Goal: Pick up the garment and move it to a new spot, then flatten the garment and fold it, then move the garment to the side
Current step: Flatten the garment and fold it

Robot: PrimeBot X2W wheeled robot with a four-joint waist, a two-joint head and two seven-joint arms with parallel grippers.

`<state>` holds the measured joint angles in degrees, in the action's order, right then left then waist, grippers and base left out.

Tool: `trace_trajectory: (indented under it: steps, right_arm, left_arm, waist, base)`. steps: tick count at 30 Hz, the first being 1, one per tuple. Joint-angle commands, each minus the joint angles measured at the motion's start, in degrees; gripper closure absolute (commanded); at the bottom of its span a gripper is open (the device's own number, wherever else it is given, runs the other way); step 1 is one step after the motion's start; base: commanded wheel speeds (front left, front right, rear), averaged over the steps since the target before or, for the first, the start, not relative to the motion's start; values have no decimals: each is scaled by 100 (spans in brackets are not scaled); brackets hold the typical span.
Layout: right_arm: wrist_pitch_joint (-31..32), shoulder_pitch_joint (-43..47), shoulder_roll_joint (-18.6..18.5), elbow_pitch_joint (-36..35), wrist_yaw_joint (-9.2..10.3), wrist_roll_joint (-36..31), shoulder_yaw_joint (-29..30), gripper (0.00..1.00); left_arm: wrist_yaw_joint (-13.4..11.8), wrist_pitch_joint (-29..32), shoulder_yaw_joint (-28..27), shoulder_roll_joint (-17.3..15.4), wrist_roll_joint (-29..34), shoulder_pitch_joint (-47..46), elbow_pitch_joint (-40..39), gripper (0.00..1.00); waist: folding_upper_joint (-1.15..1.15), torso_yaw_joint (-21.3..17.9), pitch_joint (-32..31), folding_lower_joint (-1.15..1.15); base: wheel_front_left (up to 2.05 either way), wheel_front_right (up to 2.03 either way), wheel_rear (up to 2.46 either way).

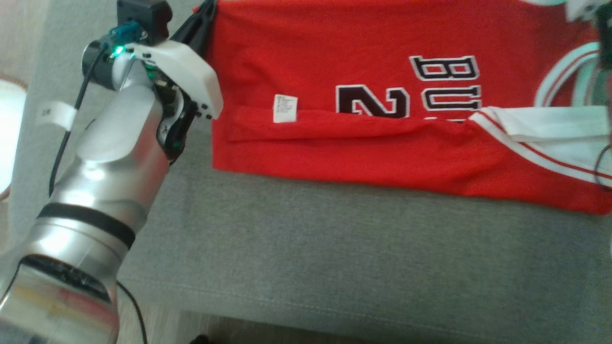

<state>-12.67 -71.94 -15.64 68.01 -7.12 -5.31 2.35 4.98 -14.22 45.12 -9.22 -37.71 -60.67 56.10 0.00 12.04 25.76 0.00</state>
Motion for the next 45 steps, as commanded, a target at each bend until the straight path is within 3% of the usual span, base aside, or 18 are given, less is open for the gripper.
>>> trace_trajectory:
  steps: [1, 6, 11, 15, 23, 24, 25, 26, 32, 41, 45]
  right_arm:
    - [-129, 150, 210, -204, -36, 107, -29, 100]
    - [-225, 819, 462, -569, -36, 626, -183, 100]
    - [-230, 1811, 600, -1495, -36, 1282, -475, 100]
    - [-231, 3183, 645, -2389, -36, 2160, -878, 100]
    - [-142, 4485, 653, -2594, -36, 2764, -1079, 97]
    - [-135, 4548, 667, -2554, -36, 2777, -1032, 37]
    - [-140, 4589, 688, -2537, -36, 2786, -986, 0]
    - [-146, 4625, 704, -2523, -36, 2783, -948, 0]
    - [-171, 4657, 689, -2340, -36, 2563, -619, 0]
    - [139, 4377, 625, -1381, -36, 2368, 125, 0]
    - [368, 4236, 700, -1068, -36, 2391, 79, 0]
  left_arm:
    - [-82, -67, -207, -309, 91, -92, -26, 100]
    - [-329, -75, -421, -451, 318, 333, -280, 100]
    - [-541, -76, -584, -510, 569, 979, -590, 100]
    - [-694, -77, -881, -506, 696, 1810, -780, 100]
    - [-1021, -77, -1480, -298, 1009, 3025, -1201, 100]
    - [-1073, -77, -1553, -268, 1089, 3148, -1270, 64]
    - [-1129, -77, -1628, -232, 1174, 3267, -1357, 13]
    - [-1188, -77, -1704, -186, 1267, 3393, -1459, 0]
    - [-1408, -77, -2326, 117, 1689, 4181, -2162, 0]
    - [-1221, -77, -3081, 493, 2179, 4830, -2942, 0]
    - [-1109, -77, -3285, 557, 2369, 4862, -3051, 0]
  waist:
    - [0, -224, -180, 0]
    - [0, -532, -453, 0]
    - [0, -741, -722, 0]
    - [0, -976, -1050, 0]
    - [0, -1088, -1500, 0]
    - [0, -1076, -1546, 0]
    - [0, -1062, -1585, 0]
    - [0, -1042, -1625, 0]
    - [0, -854, -1752, 0]
    - [0, -285, -1647, 0]
    - [0, -88, -1558, 0]
  base:
    - [0, 0, 0]
    - [0, 0, 0]
    - [0, 0, 0]
    - [0, 0, 0]
    - [0, 0, 0]
    - [0, 0, 0]
    - [0, 0, 0]
    - [0, 0, 0]
    - [0, 0, 0]
    - [0, 0, 0]
    - [0, 0, 0]
